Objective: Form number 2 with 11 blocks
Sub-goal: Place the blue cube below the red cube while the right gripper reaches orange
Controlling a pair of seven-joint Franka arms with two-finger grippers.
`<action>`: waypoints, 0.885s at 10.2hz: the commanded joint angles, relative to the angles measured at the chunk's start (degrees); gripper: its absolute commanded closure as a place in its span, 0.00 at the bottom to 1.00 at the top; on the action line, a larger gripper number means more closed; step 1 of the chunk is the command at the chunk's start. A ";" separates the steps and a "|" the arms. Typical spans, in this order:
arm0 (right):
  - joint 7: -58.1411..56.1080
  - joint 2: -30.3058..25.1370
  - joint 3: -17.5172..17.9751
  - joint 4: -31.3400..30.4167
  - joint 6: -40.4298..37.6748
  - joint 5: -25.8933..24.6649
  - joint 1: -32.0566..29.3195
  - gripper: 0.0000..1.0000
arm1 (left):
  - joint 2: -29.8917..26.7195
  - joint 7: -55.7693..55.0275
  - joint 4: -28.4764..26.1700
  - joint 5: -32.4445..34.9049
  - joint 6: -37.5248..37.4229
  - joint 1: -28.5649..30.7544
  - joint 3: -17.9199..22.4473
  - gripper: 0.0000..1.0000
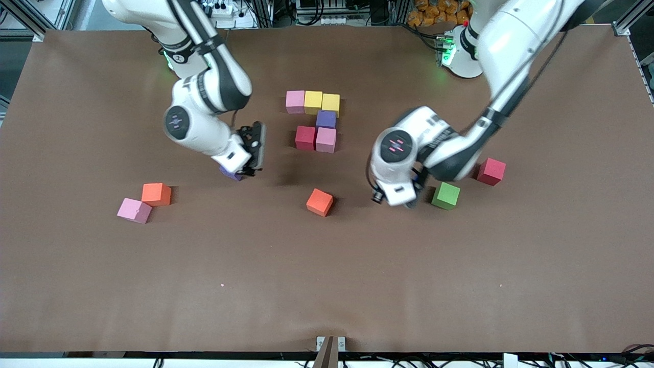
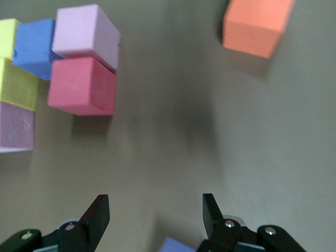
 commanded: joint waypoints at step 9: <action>2.74 -3.18 -3.94 -9.71 0.99 -2.99 -5.62 0.03 | 3.35 -27.38 10.05 -7.70 0.75 -25.33 0.81 0.78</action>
